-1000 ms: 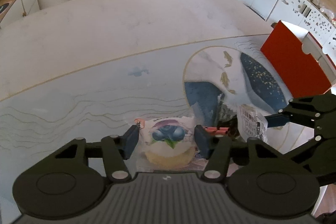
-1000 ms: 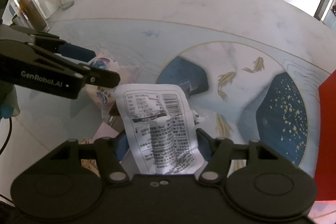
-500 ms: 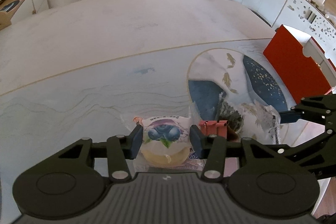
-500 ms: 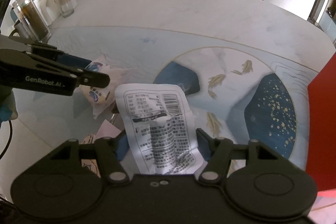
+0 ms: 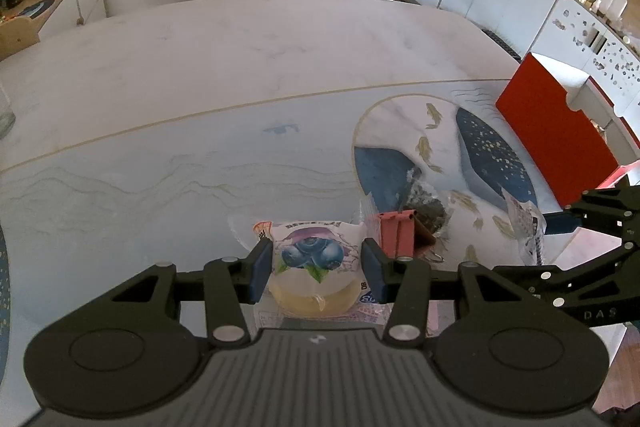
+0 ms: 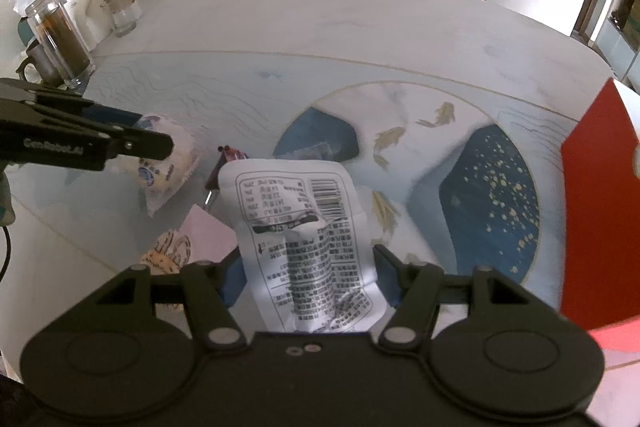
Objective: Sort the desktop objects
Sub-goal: 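Carry the bread bag and white packet with both grippers over the box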
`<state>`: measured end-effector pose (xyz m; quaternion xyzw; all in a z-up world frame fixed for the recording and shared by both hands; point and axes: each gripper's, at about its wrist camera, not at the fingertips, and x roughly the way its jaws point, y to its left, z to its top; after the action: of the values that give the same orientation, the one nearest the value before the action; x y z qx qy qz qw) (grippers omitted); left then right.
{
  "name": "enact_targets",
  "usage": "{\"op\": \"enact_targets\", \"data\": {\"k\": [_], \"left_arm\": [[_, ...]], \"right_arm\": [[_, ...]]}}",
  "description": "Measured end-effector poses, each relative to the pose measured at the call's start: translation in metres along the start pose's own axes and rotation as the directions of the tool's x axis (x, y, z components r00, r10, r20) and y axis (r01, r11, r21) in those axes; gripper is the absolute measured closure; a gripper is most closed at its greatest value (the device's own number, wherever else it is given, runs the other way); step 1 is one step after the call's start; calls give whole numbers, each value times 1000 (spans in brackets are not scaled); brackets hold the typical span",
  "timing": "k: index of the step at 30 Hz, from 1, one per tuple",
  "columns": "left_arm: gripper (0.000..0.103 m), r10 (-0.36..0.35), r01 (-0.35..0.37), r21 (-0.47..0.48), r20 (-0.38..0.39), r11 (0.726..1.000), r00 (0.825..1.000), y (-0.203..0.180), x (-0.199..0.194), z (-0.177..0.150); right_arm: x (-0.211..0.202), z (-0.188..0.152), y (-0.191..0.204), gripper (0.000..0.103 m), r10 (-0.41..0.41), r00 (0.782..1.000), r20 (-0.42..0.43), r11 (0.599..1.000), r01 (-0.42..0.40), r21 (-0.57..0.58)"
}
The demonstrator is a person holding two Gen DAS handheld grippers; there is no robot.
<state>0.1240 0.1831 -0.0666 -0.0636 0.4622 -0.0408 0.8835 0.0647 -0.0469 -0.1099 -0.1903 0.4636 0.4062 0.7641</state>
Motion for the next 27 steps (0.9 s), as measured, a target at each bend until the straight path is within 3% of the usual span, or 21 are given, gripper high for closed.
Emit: {"op": "enact_targets", "data": {"k": [27], "left_arm": [[56, -25, 25, 3, 28, 1000, 999, -64, -33, -8]], "right_arm": [[-45, -50, -59, 39, -43, 999, 8, 997, 43, 70]]}}
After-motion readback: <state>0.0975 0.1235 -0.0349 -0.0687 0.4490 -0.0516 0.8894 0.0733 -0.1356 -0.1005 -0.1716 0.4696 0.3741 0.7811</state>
